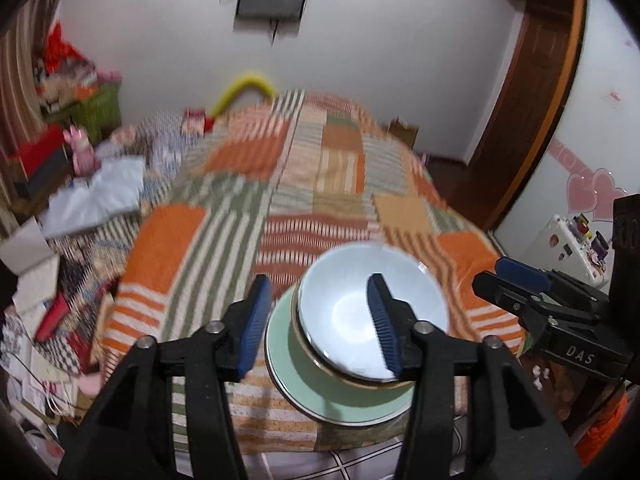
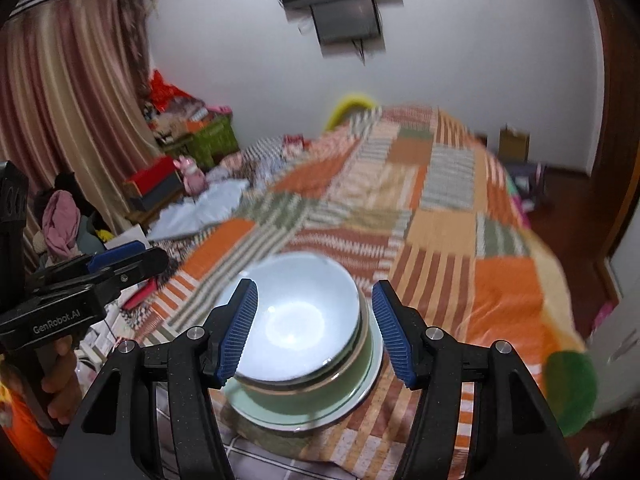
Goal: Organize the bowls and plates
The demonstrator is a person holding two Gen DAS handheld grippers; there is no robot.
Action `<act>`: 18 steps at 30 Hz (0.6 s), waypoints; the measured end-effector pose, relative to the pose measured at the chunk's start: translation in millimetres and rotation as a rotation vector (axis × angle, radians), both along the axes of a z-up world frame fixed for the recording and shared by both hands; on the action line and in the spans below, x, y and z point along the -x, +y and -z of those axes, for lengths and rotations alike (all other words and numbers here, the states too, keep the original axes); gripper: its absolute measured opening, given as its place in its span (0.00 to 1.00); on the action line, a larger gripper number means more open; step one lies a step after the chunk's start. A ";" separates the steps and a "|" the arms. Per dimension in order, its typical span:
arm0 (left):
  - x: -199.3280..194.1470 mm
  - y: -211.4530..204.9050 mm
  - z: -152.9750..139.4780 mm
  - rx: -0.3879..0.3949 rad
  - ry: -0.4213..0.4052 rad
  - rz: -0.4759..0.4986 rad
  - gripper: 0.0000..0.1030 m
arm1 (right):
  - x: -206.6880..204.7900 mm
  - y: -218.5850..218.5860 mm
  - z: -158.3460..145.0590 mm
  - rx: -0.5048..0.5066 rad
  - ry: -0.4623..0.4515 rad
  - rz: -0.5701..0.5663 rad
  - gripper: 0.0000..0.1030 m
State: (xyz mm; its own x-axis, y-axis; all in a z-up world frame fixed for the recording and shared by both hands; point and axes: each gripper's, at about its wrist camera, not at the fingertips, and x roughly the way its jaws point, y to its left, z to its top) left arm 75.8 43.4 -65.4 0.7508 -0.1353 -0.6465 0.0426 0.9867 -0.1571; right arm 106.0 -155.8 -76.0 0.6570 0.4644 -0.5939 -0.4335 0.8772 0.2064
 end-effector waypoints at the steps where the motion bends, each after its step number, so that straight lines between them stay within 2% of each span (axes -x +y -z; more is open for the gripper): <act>1: 7.2 -1.3 -7.7 -0.010 -0.034 -0.003 0.53 | 7.2 -1.2 -7.8 -0.005 -0.030 -0.002 0.55; 9: 55.4 -7.3 -50.7 -0.040 -0.238 -0.036 0.67 | 45.1 -4.4 -47.4 -0.032 -0.218 0.010 0.73; 14: 79.0 -10.7 -65.4 -0.065 -0.339 -0.050 0.85 | 57.3 -3.2 -54.5 -0.038 -0.277 0.018 0.84; 18: 93.3 -13.0 -71.6 -0.087 -0.404 -0.064 0.94 | 62.3 -3.5 -57.0 -0.041 -0.303 0.024 0.88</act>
State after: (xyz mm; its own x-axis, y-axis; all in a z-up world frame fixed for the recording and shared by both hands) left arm -17.4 30.5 6.2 0.9515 -0.0381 -0.3052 0.0221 0.9982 -0.0557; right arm 43.7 -159.3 -19.0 0.8124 0.4661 -0.3504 -0.4600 0.8816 0.1061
